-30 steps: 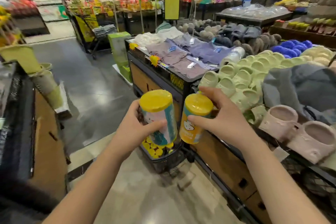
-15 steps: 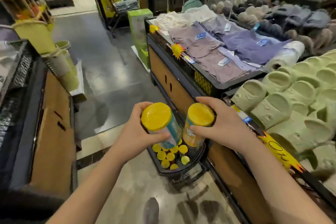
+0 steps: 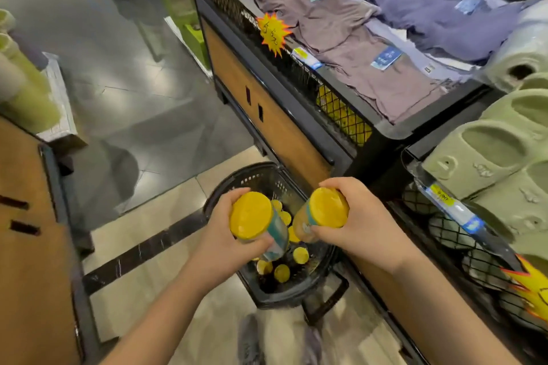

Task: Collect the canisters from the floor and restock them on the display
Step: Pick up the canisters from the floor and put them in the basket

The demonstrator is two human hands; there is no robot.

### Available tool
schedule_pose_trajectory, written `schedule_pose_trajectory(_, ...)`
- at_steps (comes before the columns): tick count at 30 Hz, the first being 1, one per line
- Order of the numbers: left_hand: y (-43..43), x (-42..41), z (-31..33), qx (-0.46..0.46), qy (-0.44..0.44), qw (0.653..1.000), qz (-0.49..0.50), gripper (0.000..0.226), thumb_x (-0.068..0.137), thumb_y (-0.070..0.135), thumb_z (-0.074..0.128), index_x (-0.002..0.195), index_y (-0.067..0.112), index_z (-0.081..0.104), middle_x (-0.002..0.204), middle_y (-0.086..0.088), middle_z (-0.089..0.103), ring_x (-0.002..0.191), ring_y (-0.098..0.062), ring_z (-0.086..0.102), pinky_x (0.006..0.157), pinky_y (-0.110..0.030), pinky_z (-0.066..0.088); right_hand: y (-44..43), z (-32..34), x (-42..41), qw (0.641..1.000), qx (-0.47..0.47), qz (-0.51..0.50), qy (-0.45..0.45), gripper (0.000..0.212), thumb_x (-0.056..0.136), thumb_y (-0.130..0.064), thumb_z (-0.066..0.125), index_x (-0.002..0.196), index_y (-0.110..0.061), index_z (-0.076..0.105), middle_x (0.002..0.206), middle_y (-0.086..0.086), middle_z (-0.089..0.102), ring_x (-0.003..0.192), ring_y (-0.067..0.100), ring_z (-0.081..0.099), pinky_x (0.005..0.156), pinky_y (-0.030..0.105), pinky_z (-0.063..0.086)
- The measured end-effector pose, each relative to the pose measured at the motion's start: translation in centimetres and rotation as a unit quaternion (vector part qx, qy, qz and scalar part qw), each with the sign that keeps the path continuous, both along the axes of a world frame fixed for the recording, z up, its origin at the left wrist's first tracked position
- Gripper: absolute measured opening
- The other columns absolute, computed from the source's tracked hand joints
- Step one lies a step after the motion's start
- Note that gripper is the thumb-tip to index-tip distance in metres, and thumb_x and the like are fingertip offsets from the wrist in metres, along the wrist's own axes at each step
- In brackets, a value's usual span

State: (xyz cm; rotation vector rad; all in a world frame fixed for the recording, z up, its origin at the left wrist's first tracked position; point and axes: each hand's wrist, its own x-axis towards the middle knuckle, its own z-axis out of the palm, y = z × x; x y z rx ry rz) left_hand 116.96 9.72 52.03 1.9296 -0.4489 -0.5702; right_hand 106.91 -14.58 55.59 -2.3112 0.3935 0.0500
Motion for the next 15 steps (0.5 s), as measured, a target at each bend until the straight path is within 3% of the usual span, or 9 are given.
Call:
schedule_pose_trajectory(4, -1.7, 2.0, -6.1, 0.032, 0.017, 0.999, 0.024, 0.082, 0.066, 0.028, 0.095, 0.129, 0.042, 0.046, 0.114, 0.028, 0.056, 0.104, 0.008, 0.057, 0.075, -0.009, 0.048, -2.0, -6.1, 2.8, 1.000, 0.004, -0.009, 0.030, 0.077, 0.067, -0.053, 0.089, 0.130, -0.041, 0.046, 0.124, -0.024, 0.045, 0.111, -0.006, 0.044, 0.091, 0.016, 0.041)
schedule_pose_trajectory(8, -3.7, 3.4, -13.9, 0.051, 0.034, 0.998, 0.035, 0.093, 0.054, 0.049, 0.095, 0.131, 0.046, 0.044, 0.124, 0.027, 0.053, 0.110, 0.008, 0.055, 0.083, -0.015, 0.048, -3.9, -13.9, 4.3, 0.999, -0.008, 0.008, 0.031, 0.074, 0.071, -0.051, 0.087, 0.133, -0.037, 0.048, 0.126, -0.021, 0.046, 0.112, -0.006, 0.045, 0.086, 0.009, 0.039)
schedule_pose_trajectory(11, -5.2, 4.0, -20.7, 0.076, 0.038, 0.996, 0.031, 0.092, 0.058, 0.039, 0.097, 0.130, 0.043, 0.041, 0.122, 0.024, 0.052, 0.109, 0.006, 0.055, 0.083, -0.014, 0.047, -4.8, -20.3, 4.7, 0.998, -0.019, 0.001, 0.062, 0.077, 0.074, -0.053, 0.085, 0.138, -0.038, 0.044, 0.130, -0.020, 0.043, 0.112, -0.005, 0.043, 0.084, 0.013, 0.038)
schedule_pose_trajectory(15, -6.4, 4.3, -29.4, 0.106, 0.048, 0.992, 0.040, 0.097, 0.060, 0.034, 0.097, 0.134, 0.039, 0.035, 0.130, 0.013, 0.049, 0.115, -0.002, 0.052, 0.094, -0.022, 0.043, -5.1, -28.2, 4.7, 0.997, -0.025, -0.020, 0.076, 0.073, 0.074, -0.047, 0.087, 0.135, -0.032, 0.049, 0.128, -0.016, 0.046, 0.111, -0.002, 0.042, 0.090, 0.019, 0.036)
